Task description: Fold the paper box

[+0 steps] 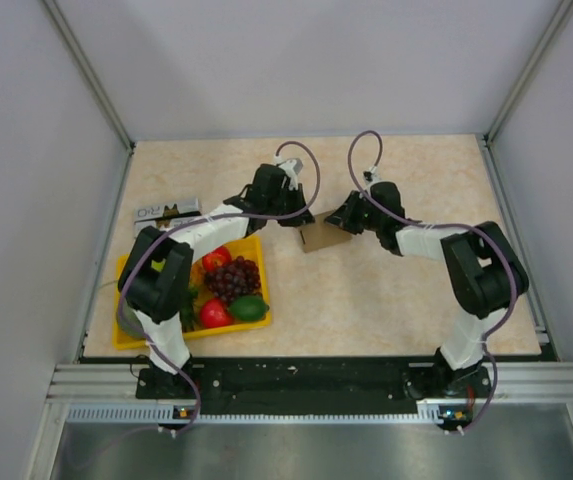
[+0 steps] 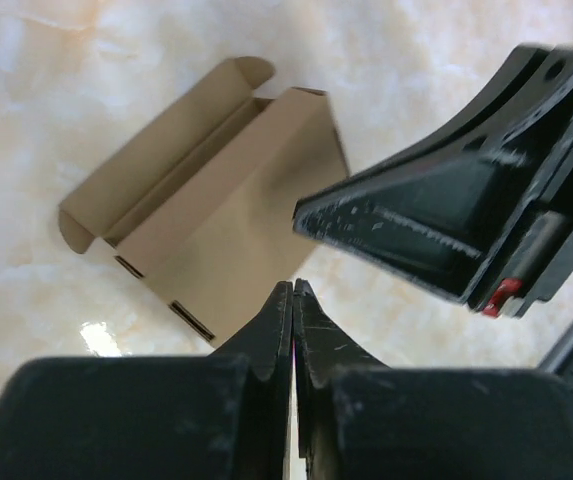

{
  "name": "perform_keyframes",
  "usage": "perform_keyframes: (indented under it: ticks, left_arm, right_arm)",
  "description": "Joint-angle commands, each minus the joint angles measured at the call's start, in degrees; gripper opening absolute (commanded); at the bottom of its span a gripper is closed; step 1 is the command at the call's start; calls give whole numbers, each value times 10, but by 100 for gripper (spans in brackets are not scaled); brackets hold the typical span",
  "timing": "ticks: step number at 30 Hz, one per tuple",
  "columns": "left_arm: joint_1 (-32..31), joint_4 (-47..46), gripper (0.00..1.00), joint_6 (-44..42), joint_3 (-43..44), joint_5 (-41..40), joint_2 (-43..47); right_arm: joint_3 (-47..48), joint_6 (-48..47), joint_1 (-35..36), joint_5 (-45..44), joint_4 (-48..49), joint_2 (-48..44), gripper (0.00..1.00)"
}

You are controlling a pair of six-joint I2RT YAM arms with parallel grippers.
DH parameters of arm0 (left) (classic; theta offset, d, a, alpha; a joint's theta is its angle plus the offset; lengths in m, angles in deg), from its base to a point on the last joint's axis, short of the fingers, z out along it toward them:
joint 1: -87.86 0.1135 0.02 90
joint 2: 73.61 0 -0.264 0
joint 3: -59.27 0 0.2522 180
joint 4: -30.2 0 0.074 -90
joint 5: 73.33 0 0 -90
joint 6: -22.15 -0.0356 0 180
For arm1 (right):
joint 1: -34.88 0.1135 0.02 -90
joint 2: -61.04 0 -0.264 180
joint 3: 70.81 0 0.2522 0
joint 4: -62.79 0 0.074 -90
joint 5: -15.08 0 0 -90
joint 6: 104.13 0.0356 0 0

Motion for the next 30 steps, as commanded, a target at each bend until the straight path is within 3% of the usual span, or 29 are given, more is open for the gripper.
perform_keyframes:
  ticks: [1,6,14,22,25,30]
  left_arm:
    - [4,-43,0,8,31,-59,-34]
    - [9,-26,0,27,70,-90,-93]
    - [21,50,0,63,113,-128,-188]
    - [22,79,0,25,107,-136,-152]
    - [23,95,18,-1,128,-114,-116]
    - [25,175,50,-23,176,-109,-67]
  right_arm:
    - [61,37,-31,82,120,76,5]
    - [95,37,-45,81,103,132,4]
    - [67,49,-49,51,88,174,3]
    - [109,-8,-50,46,-14,115,5]
    - [158,-66,-55,69,-119,72,11]
    - [218,-167,-82,78,-274,40,38]
